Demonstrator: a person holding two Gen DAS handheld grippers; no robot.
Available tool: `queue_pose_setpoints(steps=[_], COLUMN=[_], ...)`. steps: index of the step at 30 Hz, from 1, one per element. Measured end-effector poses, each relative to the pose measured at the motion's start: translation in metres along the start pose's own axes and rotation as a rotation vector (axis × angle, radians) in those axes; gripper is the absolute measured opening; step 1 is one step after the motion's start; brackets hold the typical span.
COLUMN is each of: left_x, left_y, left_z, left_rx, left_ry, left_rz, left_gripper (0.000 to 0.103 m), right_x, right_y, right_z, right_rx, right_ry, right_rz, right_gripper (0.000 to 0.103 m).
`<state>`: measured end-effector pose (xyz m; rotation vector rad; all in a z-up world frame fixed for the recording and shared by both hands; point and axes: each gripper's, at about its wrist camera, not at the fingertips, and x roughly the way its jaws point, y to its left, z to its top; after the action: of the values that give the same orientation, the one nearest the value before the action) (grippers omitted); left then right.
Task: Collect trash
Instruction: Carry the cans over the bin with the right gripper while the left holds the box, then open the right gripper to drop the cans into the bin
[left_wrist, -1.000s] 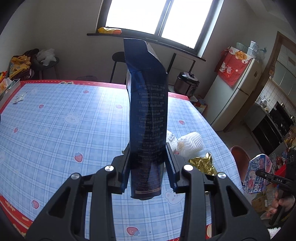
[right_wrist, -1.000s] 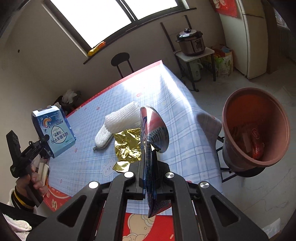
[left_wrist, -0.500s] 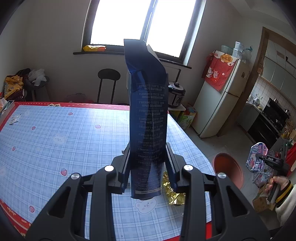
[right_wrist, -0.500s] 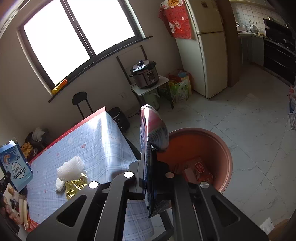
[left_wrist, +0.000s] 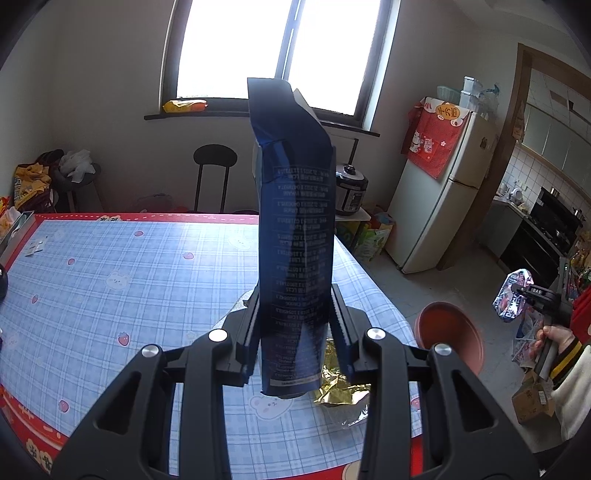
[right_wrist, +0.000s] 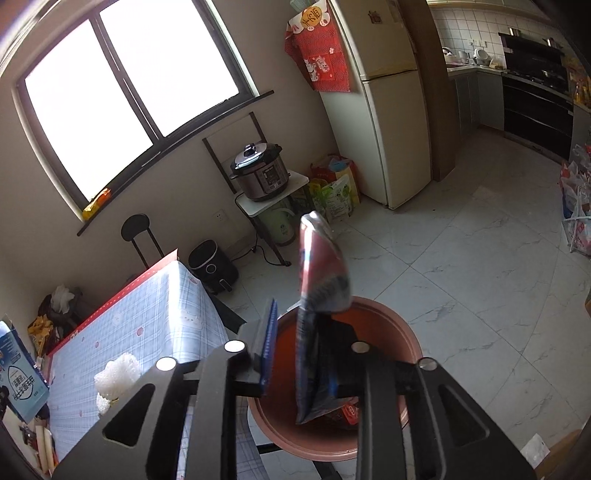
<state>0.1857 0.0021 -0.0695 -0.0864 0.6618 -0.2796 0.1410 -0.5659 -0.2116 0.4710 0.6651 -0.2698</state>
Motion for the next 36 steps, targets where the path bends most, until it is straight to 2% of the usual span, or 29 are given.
queue_pose_setpoints(steps=[6, 11, 15, 16, 17, 18, 20, 22, 24, 26, 27, 29, 33, 36], left_x=[0.007, 0.017, 0.023, 0.024, 0.024, 0.025, 0.025, 0.024, 0.023, 0.022, 0.022, 0.021, 0.019, 0.018], left_y=[-0.021, -0.044, -0.059, -0.063, -0.066, -0.067, -0.069, -0.068, -0.064, -0.059, -0.056, -0.05, -0.042, -0.036], left_z=[0.003, 0.007, 0.005, 0.003, 0.002, 0.0, -0.002, -0.004, -0.005, -0.006, -0.007, -0.005, -0.005, -0.005], left_rx=[0.042, 0.074, 0.093, 0.096, 0.099, 0.099, 0.096, 0.091, 0.084, 0.073, 0.068, 0.06, 0.044, 0.034], left_ry=[-0.003, -0.004, 0.0, 0.002, 0.003, 0.005, 0.005, 0.004, 0.005, 0.006, 0.005, -0.001, -0.002, -0.006], left_rz=[-0.047, -0.102, -0.149, -0.157, -0.165, -0.172, -0.182, -0.186, -0.182, -0.178, -0.174, -0.166, -0.154, -0.153], left_gripper=[0.037, 0.037, 0.037, 0.037, 0.037, 0.037, 0.037, 0.037, 0.037, 0.037, 0.037, 0.037, 0.037, 0.037], right_x=[-0.017, -0.016, 0.001, 0.009, 0.022, 0.035, 0.053, 0.064, 0.071, 0.085, 0.088, 0.086, 0.098, 0.097], right_y=[-0.004, 0.004, 0.019, 0.024, 0.03, 0.034, 0.042, 0.045, 0.041, 0.036, 0.034, 0.028, 0.024, 0.016], right_z=[0.004, 0.01, 0.012, 0.011, 0.009, 0.004, -0.005, -0.011, -0.012, -0.015, -0.015, -0.011, -0.014, -0.008], right_rx=[-0.013, -0.065, -0.166, -0.21, -0.26, -0.309, -0.397, -0.434, -0.4, -0.351, -0.333, -0.269, -0.181, -0.064], right_ry=[-0.047, -0.013, 0.079, 0.124, 0.197, 0.266, 0.341, 0.381, 0.395, 0.487, 0.493, 0.453, 0.567, 0.566], right_rz=[0.023, 0.035, 0.015, -0.002, -0.011, -0.031, -0.073, -0.105, -0.108, -0.063, -0.077, -0.111, -0.069, -0.064], right_gripper=[0.06, 0.06, 0.065, 0.067, 0.071, 0.071, 0.071, 0.071, 0.072, 0.073, 0.073, 0.074, 0.074, 0.075])
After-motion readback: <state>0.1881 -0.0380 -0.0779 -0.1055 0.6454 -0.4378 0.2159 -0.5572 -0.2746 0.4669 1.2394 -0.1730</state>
